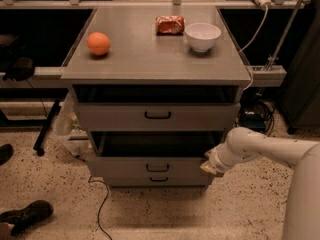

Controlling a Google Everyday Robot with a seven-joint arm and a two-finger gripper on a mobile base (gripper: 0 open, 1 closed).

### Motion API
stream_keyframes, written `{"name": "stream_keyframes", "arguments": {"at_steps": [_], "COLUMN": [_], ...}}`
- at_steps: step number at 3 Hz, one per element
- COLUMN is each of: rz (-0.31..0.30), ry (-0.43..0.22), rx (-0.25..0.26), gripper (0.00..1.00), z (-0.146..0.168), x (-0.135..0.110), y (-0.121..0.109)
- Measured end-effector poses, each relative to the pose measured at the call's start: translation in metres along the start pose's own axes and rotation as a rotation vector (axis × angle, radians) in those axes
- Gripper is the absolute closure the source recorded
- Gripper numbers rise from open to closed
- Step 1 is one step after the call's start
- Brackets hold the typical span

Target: Open middle drawer

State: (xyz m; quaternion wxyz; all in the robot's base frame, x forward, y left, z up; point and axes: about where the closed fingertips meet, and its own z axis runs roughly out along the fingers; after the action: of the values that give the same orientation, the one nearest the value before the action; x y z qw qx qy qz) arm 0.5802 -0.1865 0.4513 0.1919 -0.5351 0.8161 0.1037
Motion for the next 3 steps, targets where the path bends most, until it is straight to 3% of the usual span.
{"name": "stream_keyframes", "arguments": {"at_steps": [1,2,3], "rz": [0.0,0.0,-0.107], "ry": [0.0,0.0,0.012], "rx": [0.0,0.0,0.055], "gripper": [1.0,0.81,0.58], "z": [-0.004,-0.008,-0.025], "x": [-0.001,-0.001,-0.01], "y": [-0.001,-0.003,0.006]}}
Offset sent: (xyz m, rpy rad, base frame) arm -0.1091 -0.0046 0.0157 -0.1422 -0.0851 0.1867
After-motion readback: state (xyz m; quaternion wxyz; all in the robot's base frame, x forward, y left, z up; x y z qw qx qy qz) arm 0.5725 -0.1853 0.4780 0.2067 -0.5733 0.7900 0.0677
